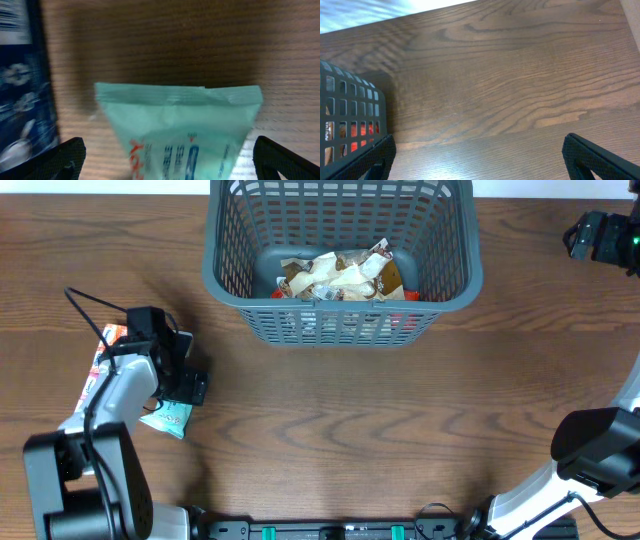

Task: Pack container
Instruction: 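Move the left gripper to the mint-green wipe pouch and grasp it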

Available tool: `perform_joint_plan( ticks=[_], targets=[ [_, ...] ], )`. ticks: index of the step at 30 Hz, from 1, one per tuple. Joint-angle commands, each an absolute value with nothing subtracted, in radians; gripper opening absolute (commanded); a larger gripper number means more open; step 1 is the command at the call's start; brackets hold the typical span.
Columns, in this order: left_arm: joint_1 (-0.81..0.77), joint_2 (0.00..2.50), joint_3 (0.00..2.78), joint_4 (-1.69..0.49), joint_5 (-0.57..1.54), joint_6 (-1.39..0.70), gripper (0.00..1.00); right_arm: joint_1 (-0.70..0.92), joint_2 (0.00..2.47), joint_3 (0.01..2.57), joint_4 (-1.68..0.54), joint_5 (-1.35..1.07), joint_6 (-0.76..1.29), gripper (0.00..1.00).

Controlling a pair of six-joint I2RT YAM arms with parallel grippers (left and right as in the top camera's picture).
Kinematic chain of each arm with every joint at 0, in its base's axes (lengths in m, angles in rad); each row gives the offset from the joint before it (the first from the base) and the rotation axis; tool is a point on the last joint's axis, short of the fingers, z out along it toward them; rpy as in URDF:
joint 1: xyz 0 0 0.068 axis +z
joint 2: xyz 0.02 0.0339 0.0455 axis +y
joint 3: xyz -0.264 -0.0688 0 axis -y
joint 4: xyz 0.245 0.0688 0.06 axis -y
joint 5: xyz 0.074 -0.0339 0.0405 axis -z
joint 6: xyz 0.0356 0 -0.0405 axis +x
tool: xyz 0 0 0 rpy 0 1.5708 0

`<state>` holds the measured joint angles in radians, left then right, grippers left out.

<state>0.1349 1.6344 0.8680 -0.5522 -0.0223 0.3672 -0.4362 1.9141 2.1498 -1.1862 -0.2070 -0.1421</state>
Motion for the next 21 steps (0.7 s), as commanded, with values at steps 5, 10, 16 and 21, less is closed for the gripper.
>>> perform_joint_plan(
  ticks=[5, 10, 16, 21],
  targets=[
    [0.139, 1.73, 0.871, -0.551, -0.011, 0.388, 0.98, -0.43, 1.917, 2.145, -1.185, -0.218, -0.154, 0.99],
    [0.139, 1.746, 0.871, -0.564, -0.008, 0.388, 0.95, -0.43, 1.917, 2.145, -1.185, -0.218, -0.154, 0.99],
    [0.139, 1.746, 0.871, -0.571, -0.007, 0.379, 0.77, -0.43, 1.917, 2.145, -1.18, -0.217, -0.154, 0.99],
    [0.139, 1.746, 0.871, -0.575, -0.007, 0.379, 0.65, -0.43, 1.917, 2.145, -1.173, -0.217, -0.154, 0.99]
  ],
)
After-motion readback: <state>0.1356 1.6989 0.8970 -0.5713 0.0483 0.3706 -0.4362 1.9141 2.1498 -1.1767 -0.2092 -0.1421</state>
